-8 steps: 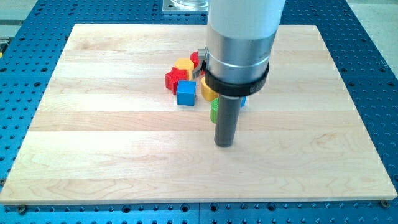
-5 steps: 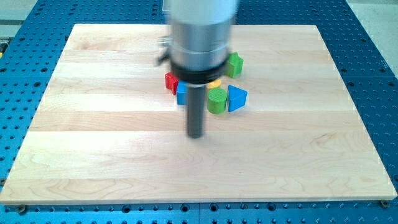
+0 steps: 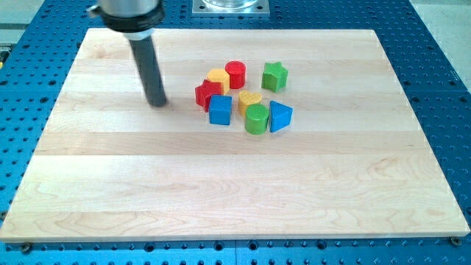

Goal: Slightly push the red star into the cube

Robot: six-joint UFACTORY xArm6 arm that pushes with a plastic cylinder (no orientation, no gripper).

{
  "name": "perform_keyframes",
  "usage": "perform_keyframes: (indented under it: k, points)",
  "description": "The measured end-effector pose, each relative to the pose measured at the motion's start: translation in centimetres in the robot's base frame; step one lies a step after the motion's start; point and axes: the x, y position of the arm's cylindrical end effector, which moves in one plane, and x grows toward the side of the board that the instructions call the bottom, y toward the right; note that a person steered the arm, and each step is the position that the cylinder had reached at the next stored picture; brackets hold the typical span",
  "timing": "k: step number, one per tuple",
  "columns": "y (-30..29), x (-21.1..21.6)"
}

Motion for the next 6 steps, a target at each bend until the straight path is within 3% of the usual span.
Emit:
perform_keyframes:
  k: [1, 3, 4, 5, 6]
  points:
    - [2.9, 0.0]
    - [2.9, -3.0]
    - [3.6, -2.5]
    - [4.8, 0.6]
    - [4.8, 0.5]
